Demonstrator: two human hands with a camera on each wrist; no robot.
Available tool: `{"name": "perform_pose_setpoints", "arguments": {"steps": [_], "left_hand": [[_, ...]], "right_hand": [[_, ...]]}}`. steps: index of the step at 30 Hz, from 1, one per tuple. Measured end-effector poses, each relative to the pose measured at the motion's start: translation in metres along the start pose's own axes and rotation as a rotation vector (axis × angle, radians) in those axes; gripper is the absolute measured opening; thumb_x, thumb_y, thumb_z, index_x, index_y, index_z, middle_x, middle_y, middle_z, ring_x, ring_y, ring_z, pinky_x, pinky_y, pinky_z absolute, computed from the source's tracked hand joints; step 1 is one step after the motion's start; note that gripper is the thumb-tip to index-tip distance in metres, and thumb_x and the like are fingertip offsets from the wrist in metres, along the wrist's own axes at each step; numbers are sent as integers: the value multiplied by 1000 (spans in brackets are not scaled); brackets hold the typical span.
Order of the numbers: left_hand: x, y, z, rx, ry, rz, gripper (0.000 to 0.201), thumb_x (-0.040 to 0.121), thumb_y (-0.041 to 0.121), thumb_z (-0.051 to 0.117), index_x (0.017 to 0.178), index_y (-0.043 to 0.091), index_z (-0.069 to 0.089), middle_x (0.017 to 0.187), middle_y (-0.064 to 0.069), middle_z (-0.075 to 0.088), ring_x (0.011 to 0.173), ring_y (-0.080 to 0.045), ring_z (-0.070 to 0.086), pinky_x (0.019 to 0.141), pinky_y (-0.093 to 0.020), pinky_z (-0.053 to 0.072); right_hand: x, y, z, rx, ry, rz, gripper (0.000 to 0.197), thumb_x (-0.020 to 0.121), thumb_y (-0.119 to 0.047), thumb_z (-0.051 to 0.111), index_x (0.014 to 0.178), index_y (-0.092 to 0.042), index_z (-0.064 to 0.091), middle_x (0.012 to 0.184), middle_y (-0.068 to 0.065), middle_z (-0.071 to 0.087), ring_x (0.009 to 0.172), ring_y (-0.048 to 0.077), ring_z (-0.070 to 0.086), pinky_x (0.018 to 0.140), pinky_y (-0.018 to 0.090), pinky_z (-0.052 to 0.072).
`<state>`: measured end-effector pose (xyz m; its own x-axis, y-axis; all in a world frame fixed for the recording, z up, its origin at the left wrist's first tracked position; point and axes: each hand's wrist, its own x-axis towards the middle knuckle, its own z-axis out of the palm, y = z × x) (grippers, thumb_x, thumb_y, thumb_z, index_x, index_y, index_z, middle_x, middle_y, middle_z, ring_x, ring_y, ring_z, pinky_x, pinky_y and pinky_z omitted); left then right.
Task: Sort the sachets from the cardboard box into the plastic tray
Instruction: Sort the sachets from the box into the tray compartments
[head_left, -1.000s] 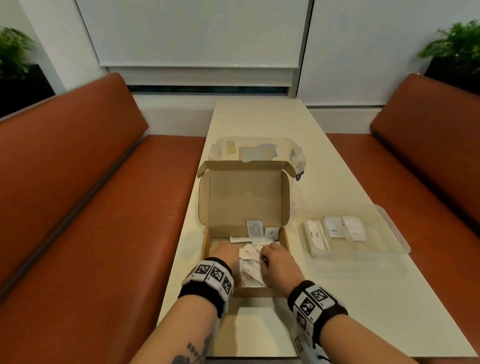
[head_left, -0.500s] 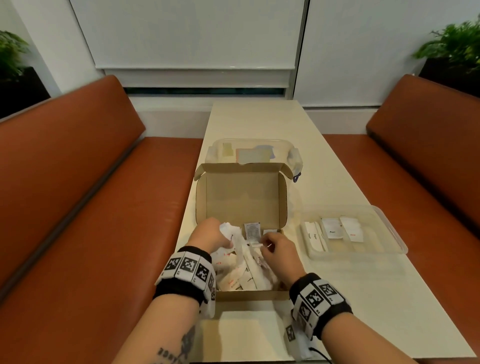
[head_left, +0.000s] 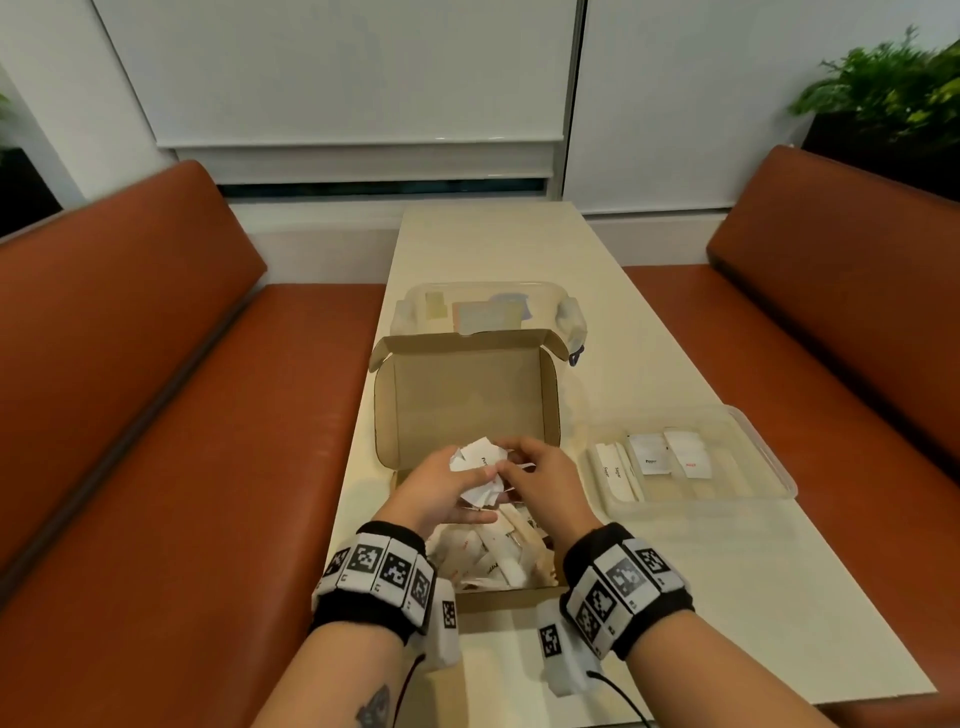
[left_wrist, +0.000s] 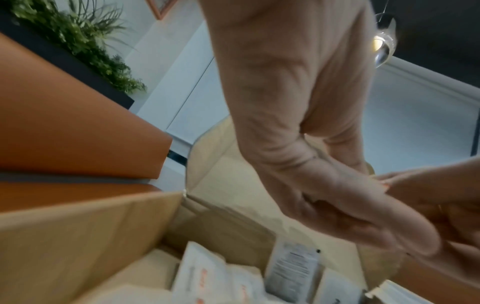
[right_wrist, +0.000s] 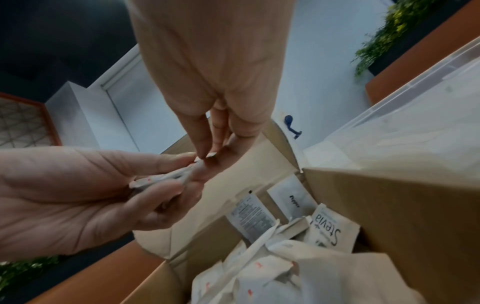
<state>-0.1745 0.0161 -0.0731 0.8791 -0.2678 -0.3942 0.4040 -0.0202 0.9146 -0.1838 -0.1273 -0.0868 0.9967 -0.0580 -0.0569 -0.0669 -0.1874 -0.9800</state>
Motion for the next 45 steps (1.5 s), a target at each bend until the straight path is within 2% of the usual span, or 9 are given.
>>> {"name": "perform_pose_setpoints", "arguments": {"steps": [7, 10, 14, 20, 24, 27, 32, 40, 45], "left_hand": [[16, 2, 30, -129, 62, 32, 26, 89, 2, 60, 114, 7, 55, 105, -15, 66, 81, -22, 72, 63, -31, 59], [22, 5, 53, -159, 78, 61, 22, 90, 2, 59, 110, 10, 55, 102, -14, 66, 78, -22, 72, 66, -33, 60], [32, 12, 94, -234, 94, 103, 26, 91, 2, 58, 115, 11, 54, 112, -17, 62, 83, -27, 71, 62, -31, 59], [47, 7, 161, -327, 192, 222, 25, 93, 5, 55, 109, 24, 56, 123, -14, 51, 100, -30, 63, 61, -29, 58], [55, 5, 187, -332, 226, 245, 24, 95, 7, 52, 110, 26, 55, 129, -15, 46, 110, -34, 59, 65, -30, 59], [58, 6, 194, -329, 218, 247, 28, 95, 6, 52, 113, 27, 54, 128, -14, 48, 108, -31, 60, 67, -31, 58], [66, 9, 197, -316, 134, 220, 44, 90, -6, 51, 117, 29, 51, 120, -13, 55, 96, -28, 65, 71, -35, 57], [63, 4, 196, -457, 13, 239, 48, 92, -6, 50, 126, 27, 51, 122, -15, 52, 94, -28, 68, 71, -33, 58], [60, -3, 196, -453, 32, 281, 46, 93, -6, 48, 125, 27, 52, 120, -7, 52, 103, -30, 64, 73, -35, 59]], "right_hand": [[4, 4, -29, -72, -7, -36, 25, 90, -10, 60, 113, -12, 68, 89, 4, 68, 81, 20, 68, 78, 32, 58], [7, 2, -52, -68, -13, -62, 26, 89, -9, 60, 114, -14, 68, 94, 5, 69, 81, 19, 67, 74, 26, 57], [14, 2, -94, 16, 35, -63, 25, 86, -6, 64, 111, -10, 64, 86, 7, 60, 64, 12, 59, 56, 14, 51], [27, 9, -157, 4, -9, -58, 21, 82, -4, 68, 103, -6, 65, 80, 8, 61, 67, 18, 63, 68, 32, 57], [36, 13, -178, -11, -21, -53, 18, 82, -2, 67, 99, -8, 66, 74, 4, 61, 64, 15, 62, 65, 28, 56], [39, 15, -186, -13, -17, -56, 17, 82, -2, 65, 98, -9, 66, 72, 3, 61, 62, 14, 61, 64, 27, 55], [40, 12, -195, 18, 29, -52, 18, 81, -7, 71, 98, -7, 66, 72, 10, 63, 63, 23, 64, 72, 40, 58], [31, 5, -201, 78, 70, -6, 23, 76, -4, 75, 96, -5, 65, 67, 8, 64, 59, 15, 61, 58, 19, 51], [20, 11, -202, 55, 126, -14, 14, 80, -4, 72, 93, -6, 67, 76, 12, 69, 63, 15, 63, 61, 19, 54]]}}
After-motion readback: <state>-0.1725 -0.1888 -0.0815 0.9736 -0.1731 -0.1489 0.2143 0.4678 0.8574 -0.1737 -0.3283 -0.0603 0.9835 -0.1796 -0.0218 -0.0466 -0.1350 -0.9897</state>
